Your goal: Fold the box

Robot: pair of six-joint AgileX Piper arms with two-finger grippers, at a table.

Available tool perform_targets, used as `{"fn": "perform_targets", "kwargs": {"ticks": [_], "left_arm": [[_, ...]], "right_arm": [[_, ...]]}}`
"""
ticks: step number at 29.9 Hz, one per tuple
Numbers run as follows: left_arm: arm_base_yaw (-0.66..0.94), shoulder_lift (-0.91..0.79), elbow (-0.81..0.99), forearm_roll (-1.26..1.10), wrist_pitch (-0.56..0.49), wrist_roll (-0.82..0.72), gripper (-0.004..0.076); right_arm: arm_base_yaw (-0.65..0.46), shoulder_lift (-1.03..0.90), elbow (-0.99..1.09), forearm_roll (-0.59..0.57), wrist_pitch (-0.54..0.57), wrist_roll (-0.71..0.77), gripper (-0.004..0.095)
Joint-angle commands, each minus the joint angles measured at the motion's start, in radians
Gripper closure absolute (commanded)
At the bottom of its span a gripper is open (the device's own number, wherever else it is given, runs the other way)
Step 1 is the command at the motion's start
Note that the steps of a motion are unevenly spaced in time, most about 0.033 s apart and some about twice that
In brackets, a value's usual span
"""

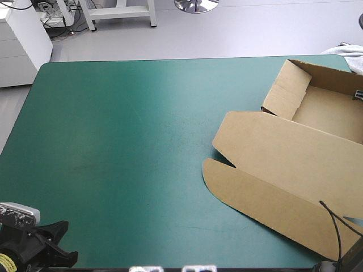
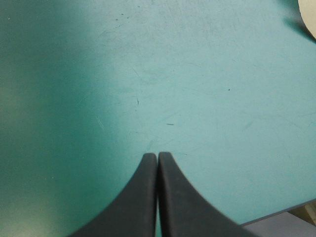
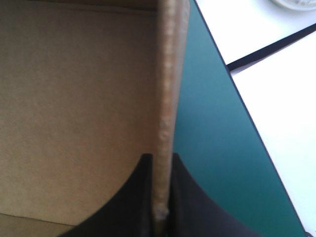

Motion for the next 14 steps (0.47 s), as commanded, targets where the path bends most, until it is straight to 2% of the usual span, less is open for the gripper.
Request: {"fn": "perform_targets", "kwargs": {"ticks": [1, 8, 10, 13, 14], "left_arm": [[-0.003, 0.015, -0.022, -0.003, 0.002, -0.007, 0.0734], [-0.003, 0.015, -0.022, -0.001, 0.002, -0.007, 0.0734], [-0.003, 0.015, -0.022, -0.001, 0.002, -0.007, 0.0734], [-0.003, 0.015, -0.022, -0.001, 0.002, -0.007, 0.0734], [-0.003, 0.015, -0.022, 0.003, 0.002, -0.007, 0.0734]], "right_arm": [[-0.009, -0.020, -0.011, 0.028, 0.013, -0.012, 0.0925], [-0.009, 0.026, -0.010, 0.037, 0.013, -0.032, 0.0909], [-0.007, 0.026, -0.009, 0.035, 0.013, -0.032, 0.0852], [-0.005, 0.026, -0.009, 0.026, 0.013, -0.035, 0.0683], [-0.005, 0.024, -0.009, 0.021, 0.013, -0.035, 0.0594]]}}
